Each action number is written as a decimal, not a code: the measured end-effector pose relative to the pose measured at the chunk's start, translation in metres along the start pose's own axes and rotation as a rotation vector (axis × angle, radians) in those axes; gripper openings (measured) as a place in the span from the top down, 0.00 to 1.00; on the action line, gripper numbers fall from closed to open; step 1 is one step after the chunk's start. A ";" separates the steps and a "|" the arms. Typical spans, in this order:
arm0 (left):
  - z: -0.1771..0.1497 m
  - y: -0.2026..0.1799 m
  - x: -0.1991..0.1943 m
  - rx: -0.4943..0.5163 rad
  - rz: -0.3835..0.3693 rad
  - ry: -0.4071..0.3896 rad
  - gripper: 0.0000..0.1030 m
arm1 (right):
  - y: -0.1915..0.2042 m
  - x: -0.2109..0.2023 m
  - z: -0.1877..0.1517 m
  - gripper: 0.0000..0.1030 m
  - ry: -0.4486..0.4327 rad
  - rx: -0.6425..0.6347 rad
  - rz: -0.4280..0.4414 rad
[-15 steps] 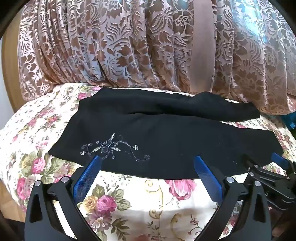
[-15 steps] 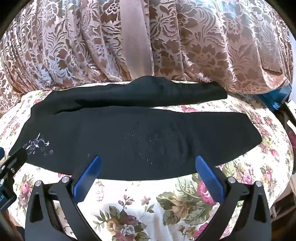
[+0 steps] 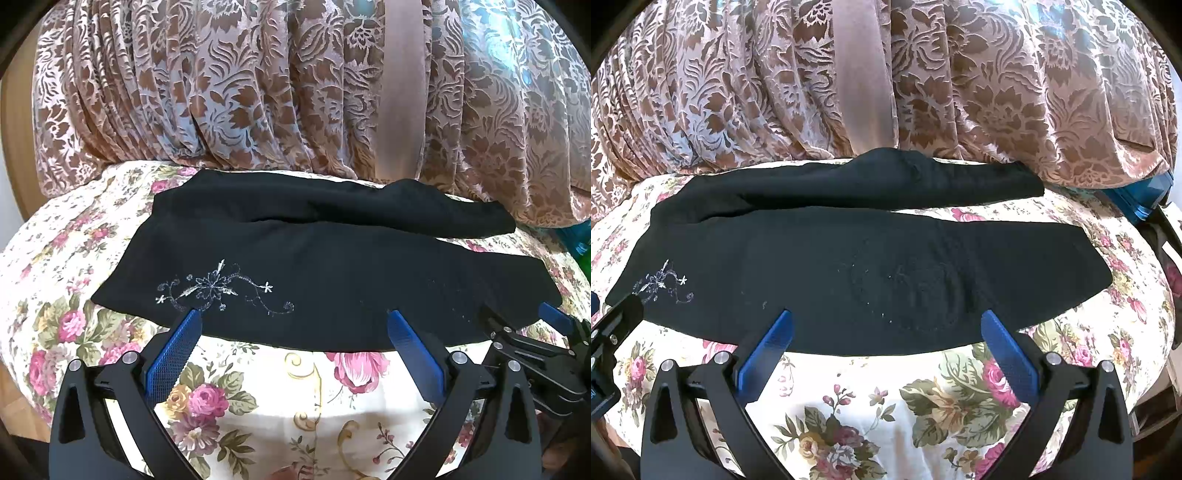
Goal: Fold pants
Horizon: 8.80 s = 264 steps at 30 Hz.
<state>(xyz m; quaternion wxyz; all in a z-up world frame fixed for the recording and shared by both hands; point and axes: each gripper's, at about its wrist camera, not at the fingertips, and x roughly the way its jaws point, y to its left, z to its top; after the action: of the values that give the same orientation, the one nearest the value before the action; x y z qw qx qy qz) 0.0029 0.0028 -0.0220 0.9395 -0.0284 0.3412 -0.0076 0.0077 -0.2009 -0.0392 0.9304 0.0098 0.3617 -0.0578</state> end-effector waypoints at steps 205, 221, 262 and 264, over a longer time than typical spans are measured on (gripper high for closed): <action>0.036 0.183 0.020 -0.143 -0.320 -0.020 0.92 | -0.068 0.181 0.150 0.41 0.355 0.458 0.631; 0.051 0.192 0.033 -0.100 -0.241 -0.007 0.92 | -0.055 0.265 0.198 0.93 0.417 0.454 0.479; -0.063 0.277 0.005 -0.788 -0.379 0.084 0.45 | -0.096 0.093 -0.002 0.93 0.381 0.357 0.629; -0.058 0.273 0.018 -0.789 -0.338 0.121 0.51 | -0.096 0.094 -0.003 0.93 0.381 0.359 0.631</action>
<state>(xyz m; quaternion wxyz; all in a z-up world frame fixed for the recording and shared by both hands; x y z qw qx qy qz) -0.0223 0.2721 -0.0940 0.8205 -0.4403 0.3632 -0.0323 0.0637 -0.3056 -0.1022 0.8023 0.2931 0.4911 0.1711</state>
